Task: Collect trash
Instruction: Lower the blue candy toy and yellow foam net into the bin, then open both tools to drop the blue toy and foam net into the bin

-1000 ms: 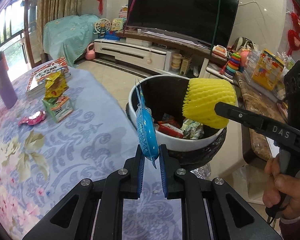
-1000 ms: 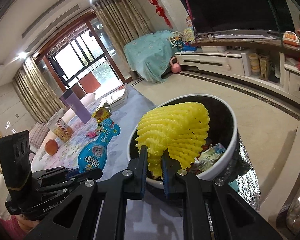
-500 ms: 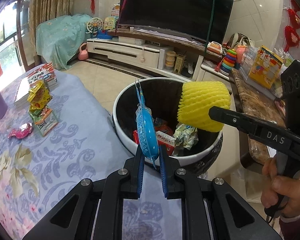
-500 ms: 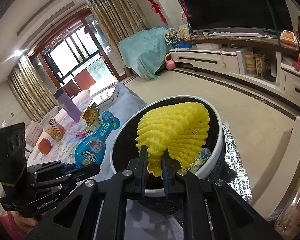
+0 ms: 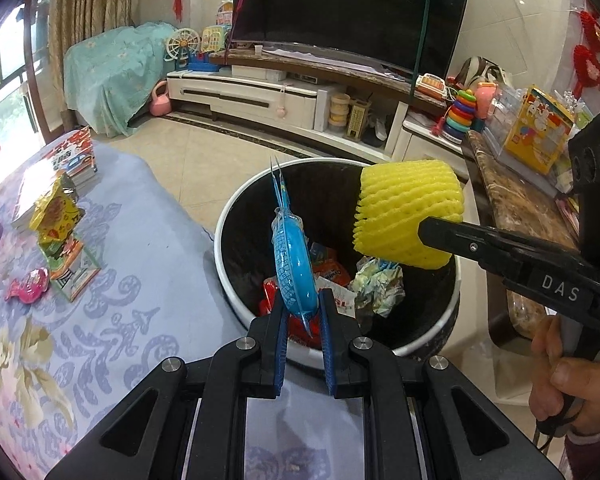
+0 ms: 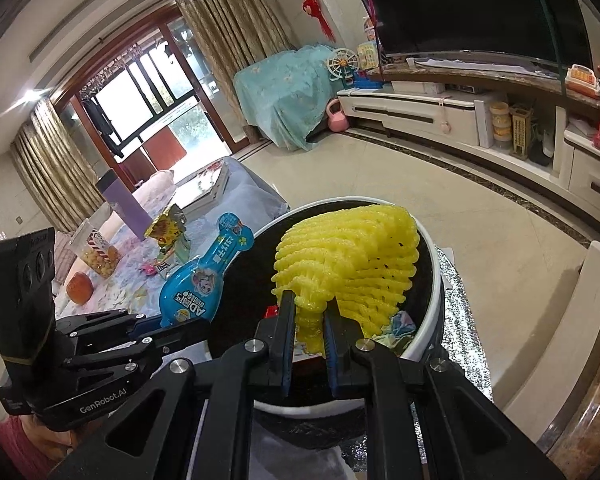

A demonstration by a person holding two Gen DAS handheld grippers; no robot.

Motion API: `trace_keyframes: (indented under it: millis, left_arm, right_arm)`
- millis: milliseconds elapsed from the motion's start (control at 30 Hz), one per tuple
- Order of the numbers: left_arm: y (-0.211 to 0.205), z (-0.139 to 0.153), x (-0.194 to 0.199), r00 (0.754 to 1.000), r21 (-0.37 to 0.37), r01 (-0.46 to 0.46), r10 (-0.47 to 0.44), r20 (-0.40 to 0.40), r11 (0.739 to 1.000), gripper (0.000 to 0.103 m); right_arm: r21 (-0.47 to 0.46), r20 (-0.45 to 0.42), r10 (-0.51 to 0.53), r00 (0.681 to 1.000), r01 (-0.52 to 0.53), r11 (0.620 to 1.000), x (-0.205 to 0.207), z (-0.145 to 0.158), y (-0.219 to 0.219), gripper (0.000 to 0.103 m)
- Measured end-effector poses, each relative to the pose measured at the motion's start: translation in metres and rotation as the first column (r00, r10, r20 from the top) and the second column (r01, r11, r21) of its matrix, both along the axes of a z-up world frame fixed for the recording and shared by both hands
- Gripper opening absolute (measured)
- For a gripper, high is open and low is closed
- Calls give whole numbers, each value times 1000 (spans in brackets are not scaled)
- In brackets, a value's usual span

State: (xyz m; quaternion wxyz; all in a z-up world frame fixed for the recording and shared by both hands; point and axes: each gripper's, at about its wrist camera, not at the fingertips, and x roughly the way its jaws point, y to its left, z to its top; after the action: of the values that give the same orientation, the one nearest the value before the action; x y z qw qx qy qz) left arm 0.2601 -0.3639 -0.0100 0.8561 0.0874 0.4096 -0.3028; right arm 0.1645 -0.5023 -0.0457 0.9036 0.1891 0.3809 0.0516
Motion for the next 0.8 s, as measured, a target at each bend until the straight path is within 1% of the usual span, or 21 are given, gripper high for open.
trace_keyframes:
  millis: [367, 567, 600, 633, 667, 700, 733, 800]
  left_arm:
    - [-15, -4, 12, 1000, 17, 7, -7, -16, 1000, 14]
    - [-19, -4, 16, 999, 15, 11, -11, -32, 1000, 15]
    - [-18, -3, 16, 999, 14, 9, -8, -34, 1000, 20]
    - [-17, -2, 15, 999, 11, 5, -4, -33, 1000, 32]
    - [-15, -1, 14, 1000, 4, -2, 2, -29, 1000, 39]
    - [-13, 0, 13, 1000, -3, -9, 9, -22, 1000, 50]
    - [-10, 1, 11, 1000, -10, -16, 16, -16, 1000, 52]
    - [-3, 1, 8, 1000, -20, -25, 25, -19, 999, 52]
  right_arm:
    - [-11, -34, 1, 999, -2, 1000, 7, -4, -6, 15]
    - [-10, -50, 2, 999, -2, 1000, 11, -3, -7, 18]
    - [-2, -55, 2, 998, -2, 1000, 12, -3, -8, 19]
    - [9, -57, 0, 998, 0, 1000, 11, -3, -9, 22]
    - [12, -56, -1, 998, 2, 1000, 12, -3, -10, 25]
    - [10, -53, -6, 999, 7, 1000, 11, -2, -11, 34]
    - [13, -50, -9, 999, 10, 1000, 9, -1, -11, 42]
    - [22, -45, -15, 999, 16, 1000, 7, -1, -13, 46]
